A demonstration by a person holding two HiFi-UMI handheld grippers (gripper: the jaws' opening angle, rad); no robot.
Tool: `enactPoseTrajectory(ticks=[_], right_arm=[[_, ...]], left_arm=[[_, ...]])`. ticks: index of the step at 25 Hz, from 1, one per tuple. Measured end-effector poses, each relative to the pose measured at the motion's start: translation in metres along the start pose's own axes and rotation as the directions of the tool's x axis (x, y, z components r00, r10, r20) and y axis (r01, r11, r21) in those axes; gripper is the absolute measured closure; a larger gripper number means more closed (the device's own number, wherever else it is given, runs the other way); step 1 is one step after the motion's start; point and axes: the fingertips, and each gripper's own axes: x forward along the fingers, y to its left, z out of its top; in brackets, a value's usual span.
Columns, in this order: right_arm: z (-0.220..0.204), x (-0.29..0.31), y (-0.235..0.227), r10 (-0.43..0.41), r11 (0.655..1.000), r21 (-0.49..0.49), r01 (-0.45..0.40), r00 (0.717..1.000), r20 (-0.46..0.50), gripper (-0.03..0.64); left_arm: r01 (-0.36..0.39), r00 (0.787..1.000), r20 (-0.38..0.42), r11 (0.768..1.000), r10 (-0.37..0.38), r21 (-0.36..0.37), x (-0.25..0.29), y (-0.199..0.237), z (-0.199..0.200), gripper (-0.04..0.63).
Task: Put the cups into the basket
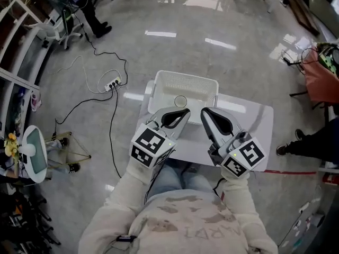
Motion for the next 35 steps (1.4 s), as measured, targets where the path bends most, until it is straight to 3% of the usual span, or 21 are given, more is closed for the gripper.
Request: enactPoseTrajectory(ticks=[8,15,23,35], right_arm=[[0.001,-0.039,0.066,0.112,0.992,-0.053,-0.114,0.993,-0.034,0.591],[0.004,-0.047,0.112,0.170,0.976,-0.131,-0.174,0.985,-0.042,0.592],[-0.002,-0.045,0.145,0.134,0.980,-0.147,-0.135,0.991,-0.020,0.592],[-0.010,-0.047,0.204,0.067,0.987,-0.150,-0.063,0.997,0.022,0.592]], left_arm=[[-0.129,0.978,0.161,0.991,0.130,-0.015,-0.076,-0.059,0.027,0.595],[-0.180,0.959,0.217,0.983,0.184,-0.040,-0.120,-0.079,0.032,0.595],[-0.135,0.957,0.258,0.991,0.136,-0.022,-0.157,-0.083,0.035,0.595],[-0.066,0.967,0.249,0.998,0.059,0.019,-0.212,-0.099,0.017,0.595]])
